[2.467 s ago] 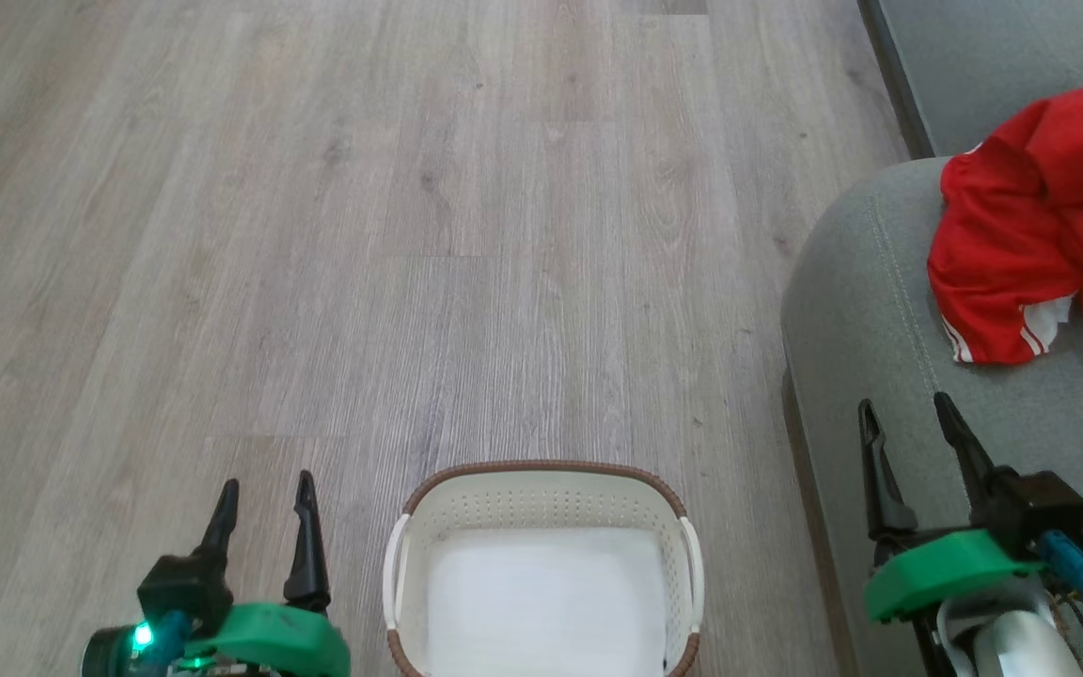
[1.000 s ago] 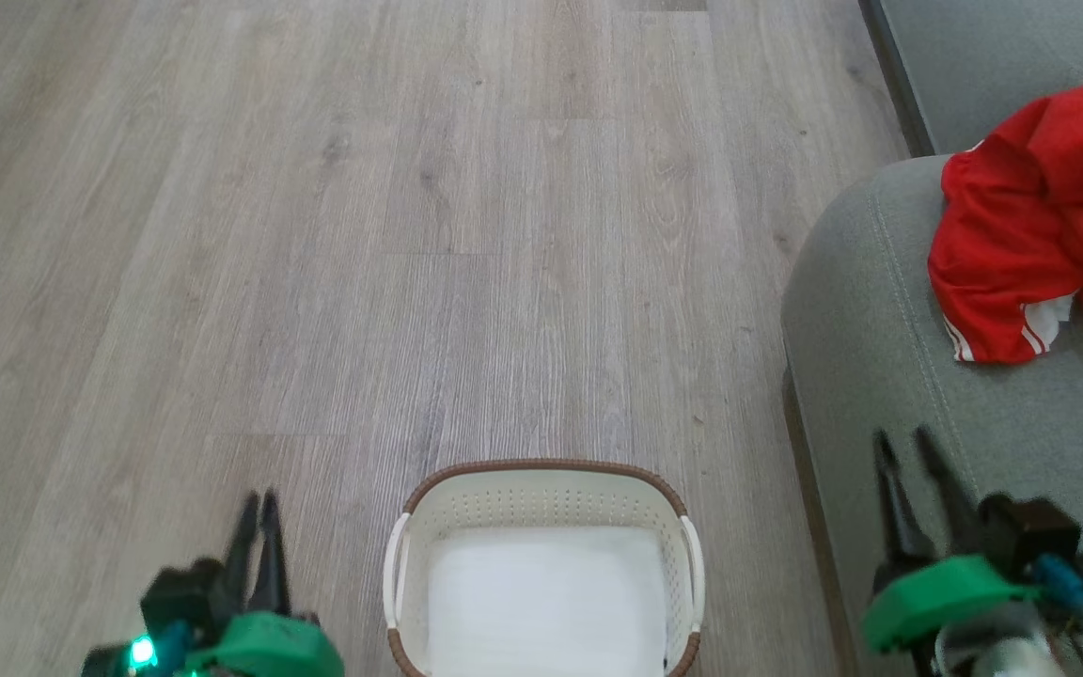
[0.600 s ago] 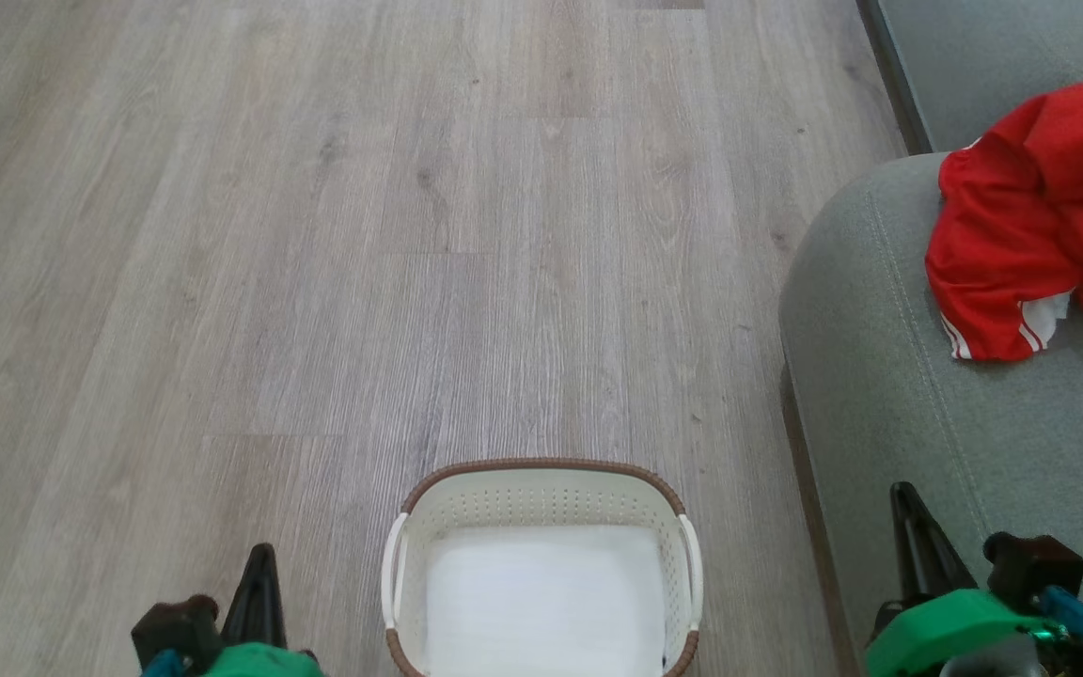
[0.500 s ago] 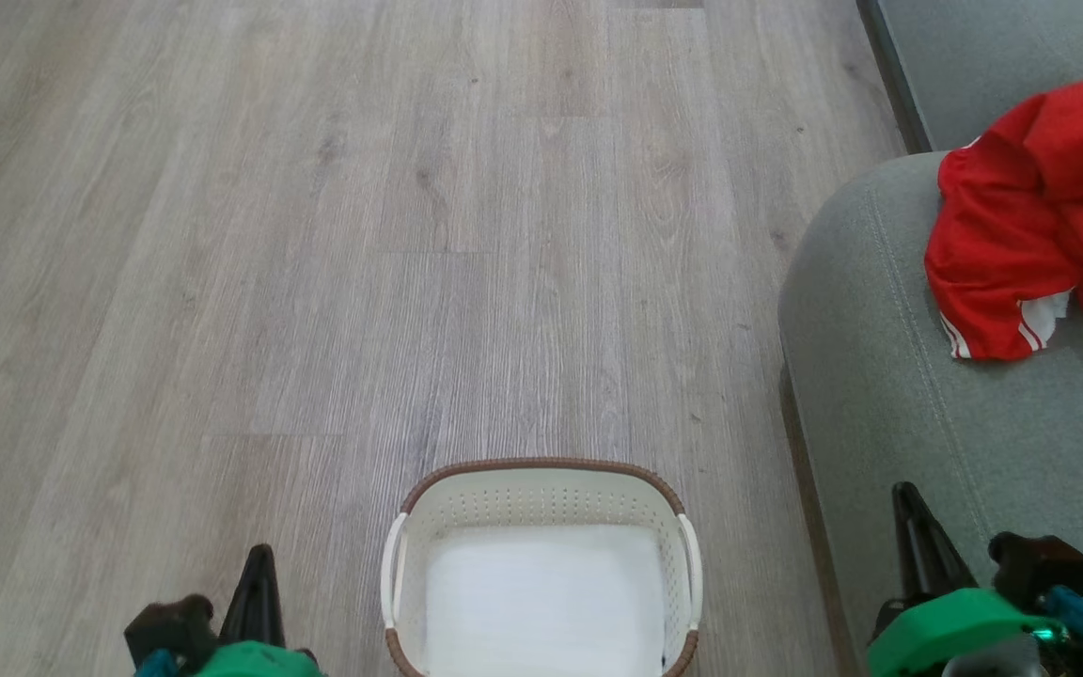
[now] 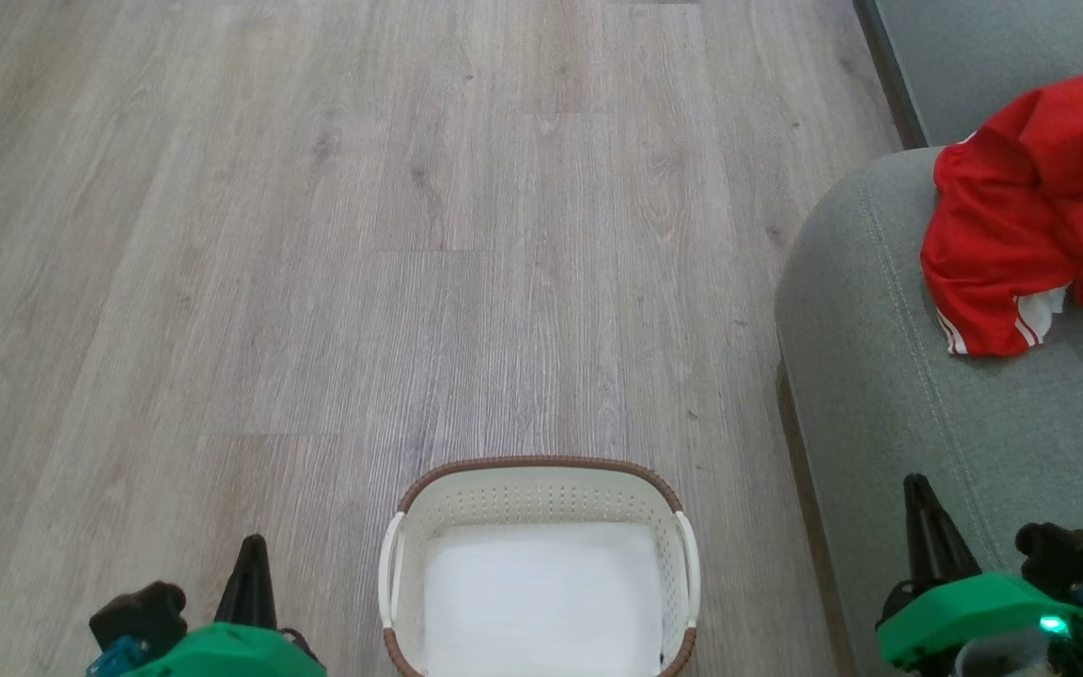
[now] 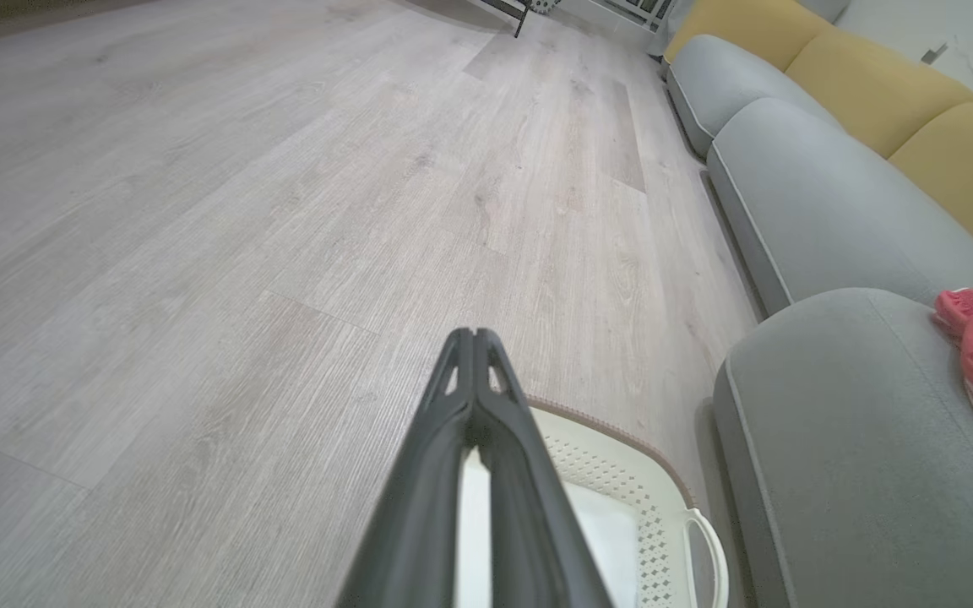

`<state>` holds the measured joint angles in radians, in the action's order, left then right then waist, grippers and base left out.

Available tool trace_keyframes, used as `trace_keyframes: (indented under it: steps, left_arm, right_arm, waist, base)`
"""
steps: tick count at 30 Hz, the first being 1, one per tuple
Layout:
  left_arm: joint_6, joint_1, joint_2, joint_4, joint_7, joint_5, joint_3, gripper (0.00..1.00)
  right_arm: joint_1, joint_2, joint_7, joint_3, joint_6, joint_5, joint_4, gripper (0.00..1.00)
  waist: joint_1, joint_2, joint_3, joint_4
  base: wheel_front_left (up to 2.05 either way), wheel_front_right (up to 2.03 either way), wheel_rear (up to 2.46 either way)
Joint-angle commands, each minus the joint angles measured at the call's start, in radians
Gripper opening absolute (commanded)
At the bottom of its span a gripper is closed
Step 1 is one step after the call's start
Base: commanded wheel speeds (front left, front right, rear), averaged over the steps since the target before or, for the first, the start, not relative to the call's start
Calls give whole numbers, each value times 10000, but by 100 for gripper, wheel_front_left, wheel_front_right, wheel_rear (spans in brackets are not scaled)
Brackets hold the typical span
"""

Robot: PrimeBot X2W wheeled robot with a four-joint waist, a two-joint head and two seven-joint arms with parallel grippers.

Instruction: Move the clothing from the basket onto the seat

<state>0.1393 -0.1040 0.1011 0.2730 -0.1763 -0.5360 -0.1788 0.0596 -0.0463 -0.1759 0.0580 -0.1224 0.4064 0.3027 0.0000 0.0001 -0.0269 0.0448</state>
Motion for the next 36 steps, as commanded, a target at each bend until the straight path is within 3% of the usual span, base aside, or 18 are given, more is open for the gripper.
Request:
trace_keyframes:
  steps: [1,36]
  left_arm:
    - [-120,522,30,-274,57,-325,271,0]
    - [-1077,1107,-134,-284,1071,-4223,1208,0]
  right_arm:
    - [-521,-16,69,34,-19,381,-384,0]
    - [-949,-25,1116,229,-42,4699,-457,0]
  waist:
    - [0,-1,6,-8]
    - [0,-1,115,-171]
  base:
    - [0,0,0]
    - [0,0,0]
